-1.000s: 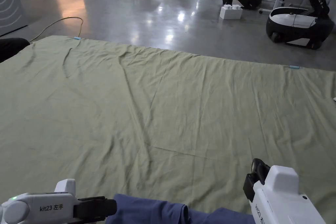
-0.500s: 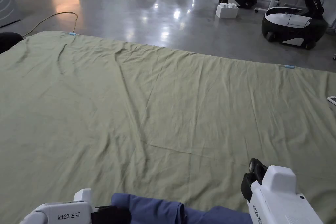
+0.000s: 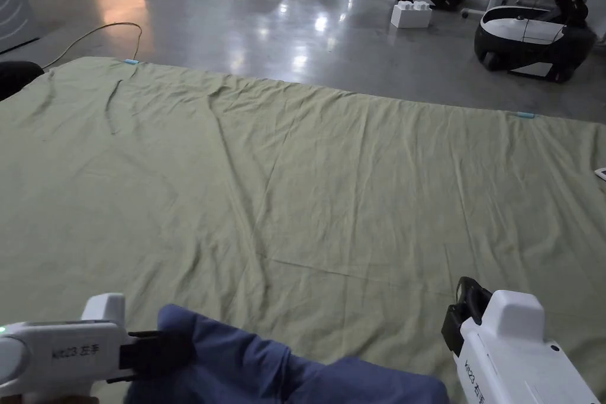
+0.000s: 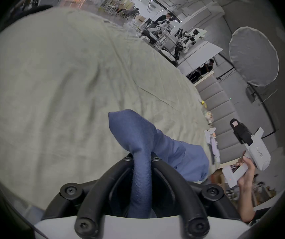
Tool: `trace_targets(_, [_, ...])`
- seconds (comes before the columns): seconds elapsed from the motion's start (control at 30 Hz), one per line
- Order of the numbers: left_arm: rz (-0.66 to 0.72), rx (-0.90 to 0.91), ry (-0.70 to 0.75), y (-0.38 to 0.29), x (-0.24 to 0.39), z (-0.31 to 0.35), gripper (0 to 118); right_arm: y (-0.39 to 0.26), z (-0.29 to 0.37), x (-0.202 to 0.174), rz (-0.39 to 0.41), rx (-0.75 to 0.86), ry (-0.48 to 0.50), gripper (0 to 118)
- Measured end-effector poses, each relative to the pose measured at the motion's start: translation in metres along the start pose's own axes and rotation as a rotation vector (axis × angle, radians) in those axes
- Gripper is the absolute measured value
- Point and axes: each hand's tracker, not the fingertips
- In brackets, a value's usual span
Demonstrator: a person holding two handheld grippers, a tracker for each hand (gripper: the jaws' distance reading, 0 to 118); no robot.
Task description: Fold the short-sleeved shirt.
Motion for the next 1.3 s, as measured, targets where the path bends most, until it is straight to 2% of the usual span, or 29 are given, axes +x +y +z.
trace_targets(0.27, [-0.085, 0.023, 0.280, 0.023, 0.007, 0.051, 12, -0.001, -0.003, 0.002, -0.007, 0.001, 0.007, 0])
trace_targets(0.47, [-0.143, 0.006, 0.322, 0.019, 0.046, 0.044, 12, -0.004, -0.005, 0.001, -0.021, -0.005, 0.013, 0])
trace_targets(0.87, [-0.232, -0.069, 0.271, 0.008, 0.116, 0.000, 12, -0.004, -0.004, 0.000, -0.027, -0.007, 0.018, 0])
trace_targets(1.3, [-0.201, -0.173, 0.164, -0.030, 0.184, -0.091, 12, -0.010, 0.002, 0.011, -0.037, -0.021, -0.003, 0])
